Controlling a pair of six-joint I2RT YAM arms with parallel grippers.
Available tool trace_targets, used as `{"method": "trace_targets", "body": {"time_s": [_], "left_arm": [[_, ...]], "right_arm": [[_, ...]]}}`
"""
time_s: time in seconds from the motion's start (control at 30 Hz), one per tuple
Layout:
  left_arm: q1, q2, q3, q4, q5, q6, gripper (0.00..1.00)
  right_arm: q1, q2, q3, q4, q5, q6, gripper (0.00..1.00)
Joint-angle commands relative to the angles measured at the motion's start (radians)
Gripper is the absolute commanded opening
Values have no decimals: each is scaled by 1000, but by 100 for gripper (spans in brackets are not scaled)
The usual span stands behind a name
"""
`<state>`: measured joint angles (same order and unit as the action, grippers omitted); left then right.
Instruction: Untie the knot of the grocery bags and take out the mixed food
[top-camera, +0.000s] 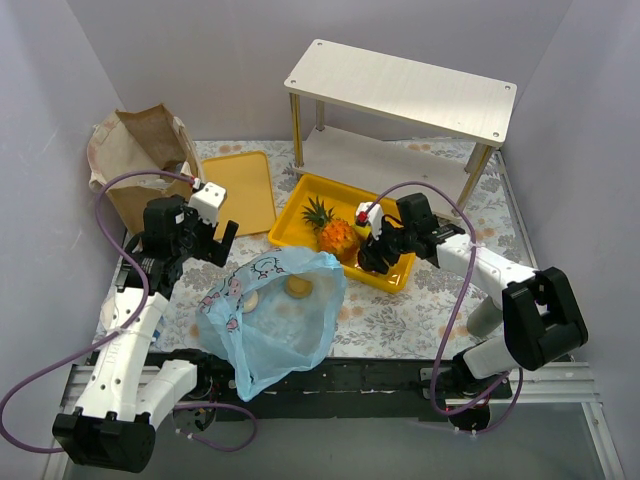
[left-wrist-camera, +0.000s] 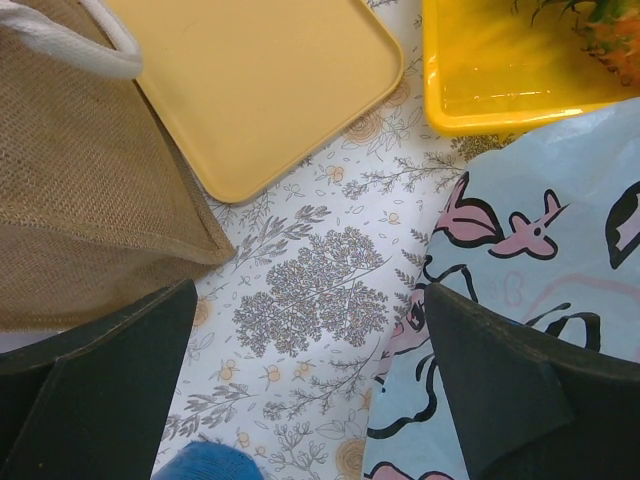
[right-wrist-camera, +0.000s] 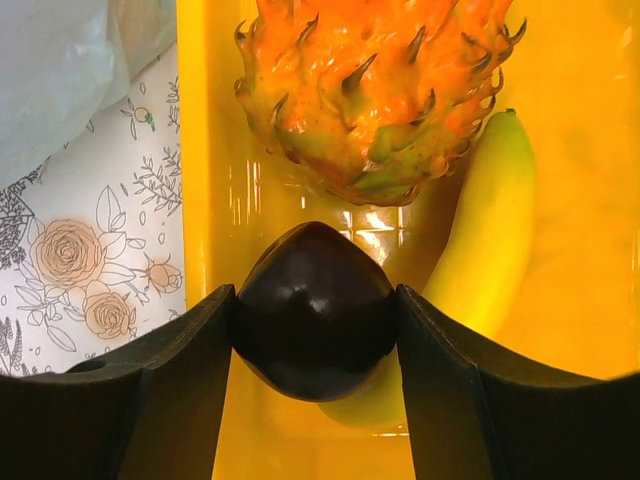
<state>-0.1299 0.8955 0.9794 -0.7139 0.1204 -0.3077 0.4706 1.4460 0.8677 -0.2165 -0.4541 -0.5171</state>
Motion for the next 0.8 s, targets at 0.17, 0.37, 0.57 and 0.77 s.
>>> {"method": "trace_targets", "body": {"time_s": [0.17, 0.37, 0.57, 0.77], "left_arm": [[3, -55, -36, -13, 50, 1, 98], [3, -63, -50, 5, 73, -1, 98], [3, -67, -53, 1, 99, -2, 98], [3, -69, -39, -7, 107, -2, 98]], "right_arm": [[-3, -62, 51, 42, 51, 51, 68], [-4, -98, 8, 20, 83, 17, 73], [-3, -104, 23, 19, 84, 12, 87], [-3, -171, 187, -37, 51, 22, 98]]}}
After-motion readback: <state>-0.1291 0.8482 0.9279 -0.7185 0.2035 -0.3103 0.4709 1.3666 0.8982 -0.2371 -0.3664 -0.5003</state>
